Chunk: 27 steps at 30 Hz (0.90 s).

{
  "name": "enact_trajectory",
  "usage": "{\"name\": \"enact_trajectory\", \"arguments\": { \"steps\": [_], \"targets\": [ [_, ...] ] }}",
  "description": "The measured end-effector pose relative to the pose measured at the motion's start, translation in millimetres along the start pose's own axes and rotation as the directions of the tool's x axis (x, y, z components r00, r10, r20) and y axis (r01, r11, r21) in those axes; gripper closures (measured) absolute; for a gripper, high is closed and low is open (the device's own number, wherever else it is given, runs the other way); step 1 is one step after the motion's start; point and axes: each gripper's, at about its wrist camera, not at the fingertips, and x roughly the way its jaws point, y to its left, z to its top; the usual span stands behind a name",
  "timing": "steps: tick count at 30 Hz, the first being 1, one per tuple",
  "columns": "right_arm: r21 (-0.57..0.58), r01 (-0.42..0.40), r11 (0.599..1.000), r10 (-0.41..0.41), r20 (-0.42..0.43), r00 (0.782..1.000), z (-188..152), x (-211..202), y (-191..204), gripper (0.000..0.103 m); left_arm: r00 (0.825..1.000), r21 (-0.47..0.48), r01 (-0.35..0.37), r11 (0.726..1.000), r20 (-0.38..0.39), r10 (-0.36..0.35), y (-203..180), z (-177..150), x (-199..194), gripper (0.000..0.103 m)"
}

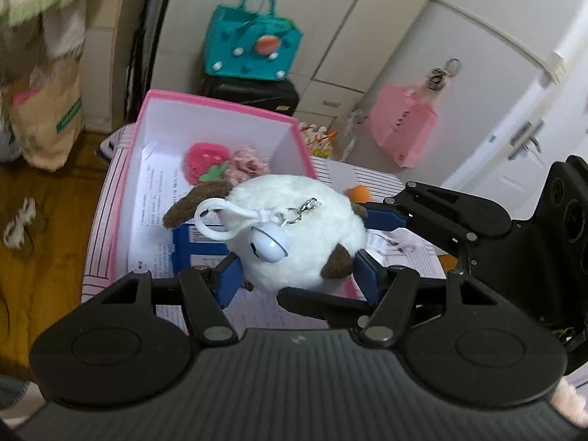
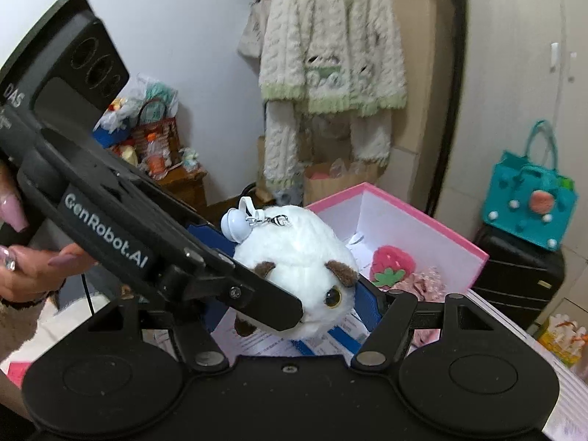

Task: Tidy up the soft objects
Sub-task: 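Lift the cat plush with the left tool and carry it over the box, then lower the cat plush into the box and open the left tool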

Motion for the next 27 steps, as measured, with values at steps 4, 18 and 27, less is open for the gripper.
{"name": "enact_trajectory", "arguments": {
  "steps": [4,18,27],
  "targets": [
    [-0.001,-0.043,0.999,0.043,-0.055,0.998,5,30,-18,0.026,0.999,0.001,-0.024,1.000,-0.022,0.024,19,12,21,0.040],
    [0.015,0.016,1.000,-0.014,-0.163,0.987,14,105,-61,0.032,0.983,-0.104,-0.058,0.993,-0.179,0.038,71,56,99,0.042],
    [0.038,0.066,0.997,-0.058,-0.185,0.981,7,117,-72,0.032,0.982,-0.086,-0.087,0.992,-0.173,0.071,70,60,111,0.042]
  ]
}}
